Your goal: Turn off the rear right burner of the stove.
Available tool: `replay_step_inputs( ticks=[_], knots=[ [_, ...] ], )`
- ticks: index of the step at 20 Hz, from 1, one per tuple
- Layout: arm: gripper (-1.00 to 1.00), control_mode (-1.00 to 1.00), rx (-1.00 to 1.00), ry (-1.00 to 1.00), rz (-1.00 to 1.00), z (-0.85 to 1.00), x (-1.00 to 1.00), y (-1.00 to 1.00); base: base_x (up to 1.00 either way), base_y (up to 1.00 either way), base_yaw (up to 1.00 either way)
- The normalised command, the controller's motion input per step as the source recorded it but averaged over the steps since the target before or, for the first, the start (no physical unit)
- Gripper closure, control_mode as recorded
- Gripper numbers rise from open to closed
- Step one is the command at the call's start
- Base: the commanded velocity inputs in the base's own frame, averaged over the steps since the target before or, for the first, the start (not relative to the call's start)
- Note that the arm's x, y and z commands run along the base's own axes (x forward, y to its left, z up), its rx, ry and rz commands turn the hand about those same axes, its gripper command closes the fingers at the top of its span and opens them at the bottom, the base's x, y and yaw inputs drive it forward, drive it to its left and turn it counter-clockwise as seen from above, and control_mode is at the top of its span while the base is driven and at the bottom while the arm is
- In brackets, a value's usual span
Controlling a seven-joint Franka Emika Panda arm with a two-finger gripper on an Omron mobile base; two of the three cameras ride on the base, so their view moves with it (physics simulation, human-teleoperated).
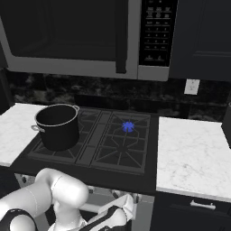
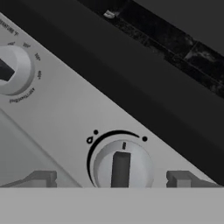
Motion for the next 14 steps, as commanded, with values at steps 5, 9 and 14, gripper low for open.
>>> replay_step_inputs(
  ticks=[5, 9, 14],
  knots=[
    [-1.00, -1.00, 0.01, 0.00, 0.05, 0.00, 0.02, -0.10, 0.00, 0.00, 0.00],
    [-1.00, -1.00, 0.03, 0.00, 0.09, 0.00, 0.05, -0.09, 0.00, 0.00, 0.00],
    [1.00, -1.00, 0.00, 0.00, 0.01, 0.00, 0.02, 0.00, 0.00, 0.00, 0.00]
  ],
)
